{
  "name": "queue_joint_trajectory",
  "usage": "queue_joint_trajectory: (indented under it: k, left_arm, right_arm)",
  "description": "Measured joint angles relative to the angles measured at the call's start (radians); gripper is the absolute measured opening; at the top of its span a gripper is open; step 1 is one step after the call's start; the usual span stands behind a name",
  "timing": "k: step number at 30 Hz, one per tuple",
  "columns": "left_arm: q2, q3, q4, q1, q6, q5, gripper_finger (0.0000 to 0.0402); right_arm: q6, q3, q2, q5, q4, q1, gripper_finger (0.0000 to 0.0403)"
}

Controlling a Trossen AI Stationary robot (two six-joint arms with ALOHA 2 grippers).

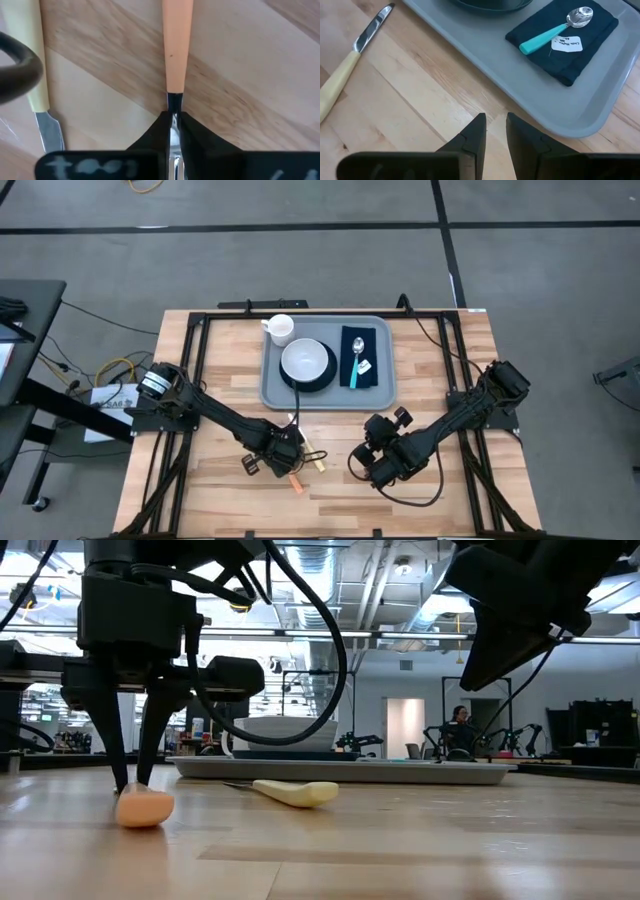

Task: Set up tray
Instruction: Put the orange fork to the left of the blue spoon on the black napkin

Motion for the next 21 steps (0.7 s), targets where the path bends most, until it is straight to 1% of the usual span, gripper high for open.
queue_joint_trajectory:
  k: [4,10,15,21]
  left_arm:
    - [0.007,0.053,-0.059,-0.002,-0.024,-0.012,0.0006]
    - [0.009,0.114,-0.104,-0.031,-0.009,-0.145,0.0007]
    - [0.008,0.149,-0.171,-0.054,-0.001,-0.203,0.0007]
    - [0.006,0.202,-0.302,-0.082,-0.001,-0.392,0.0007]
  right_arm:
    - [0.000,0.000,0.000,0.002,0.002,0.000,0.0068]
    - [0.000,0.000,0.000,0.002,0.012,0.001,0.0068]
    - [0.000,0.000,0.000,0.003,0.020,0.001,0.0068]
    - [0.007,0.000,0.000,0.005,0.049,0.001,0.0068]
